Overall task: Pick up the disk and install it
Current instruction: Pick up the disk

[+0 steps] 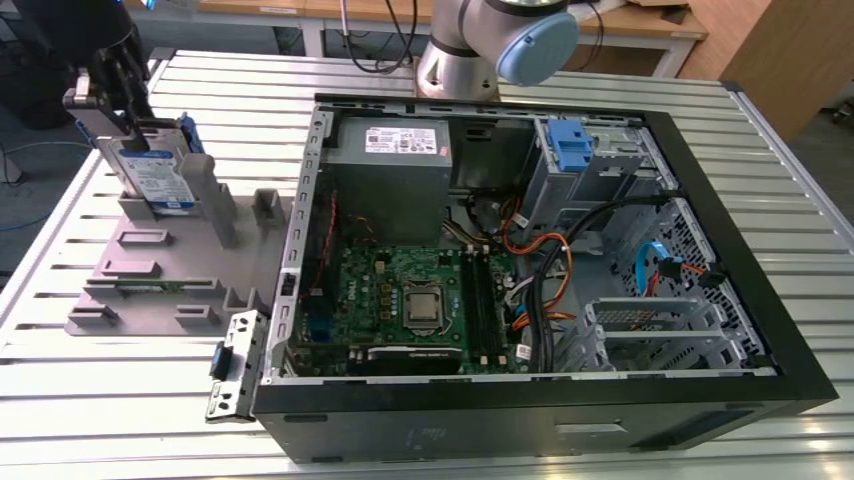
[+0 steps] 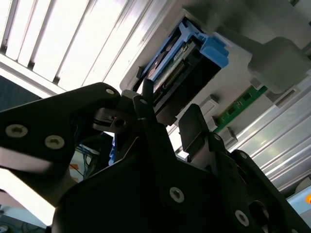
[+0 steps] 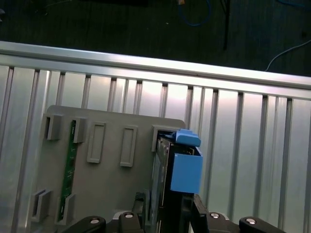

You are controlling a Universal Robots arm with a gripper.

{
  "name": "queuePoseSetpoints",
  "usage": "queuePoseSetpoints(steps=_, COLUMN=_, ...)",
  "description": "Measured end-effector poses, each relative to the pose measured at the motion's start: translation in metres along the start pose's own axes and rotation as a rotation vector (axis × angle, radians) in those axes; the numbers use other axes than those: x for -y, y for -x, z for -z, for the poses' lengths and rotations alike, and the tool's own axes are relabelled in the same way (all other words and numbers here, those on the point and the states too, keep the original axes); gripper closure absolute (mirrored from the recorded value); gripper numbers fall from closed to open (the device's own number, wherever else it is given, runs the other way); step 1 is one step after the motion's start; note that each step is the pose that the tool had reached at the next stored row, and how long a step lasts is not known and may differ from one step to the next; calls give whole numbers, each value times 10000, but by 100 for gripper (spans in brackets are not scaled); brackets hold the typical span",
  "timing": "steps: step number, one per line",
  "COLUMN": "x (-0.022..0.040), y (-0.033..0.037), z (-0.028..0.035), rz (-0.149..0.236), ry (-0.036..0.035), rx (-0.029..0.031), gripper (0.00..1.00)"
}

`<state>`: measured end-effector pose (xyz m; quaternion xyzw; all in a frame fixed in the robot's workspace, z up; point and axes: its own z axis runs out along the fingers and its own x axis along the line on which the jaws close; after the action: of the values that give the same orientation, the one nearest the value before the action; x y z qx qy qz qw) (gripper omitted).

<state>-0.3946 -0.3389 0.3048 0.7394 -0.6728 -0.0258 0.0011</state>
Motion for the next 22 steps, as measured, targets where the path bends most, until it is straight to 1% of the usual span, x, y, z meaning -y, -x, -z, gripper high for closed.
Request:
queuePoseSetpoints(steps=3, x=0, y=-1, z=1, rz=1, ry=-5, rx=68, gripper=52)
queuePoseSetpoints(steps=4, x=0, y=-2, z=0, rz=4, ry=-10, rx=109, gripper=52)
queuePoseSetpoints(steps=8, x=0, y=-6, z=1, rz=4, ry=-10, rx=121, gripper=52)
queuePoseSetpoints(steps=10, x=-1, y=-8, z=1, rz=3, ry=-12, rx=139, gripper=52)
queuePoseSetpoints(steps=21, x=-1, y=-9, z=0, rz=4, ry=-13, rx=146, gripper=52)
queuePoseSetpoints(steps=22, x=-1, y=-9, z=1, rz=4, ry=-12, rx=146, gripper=53)
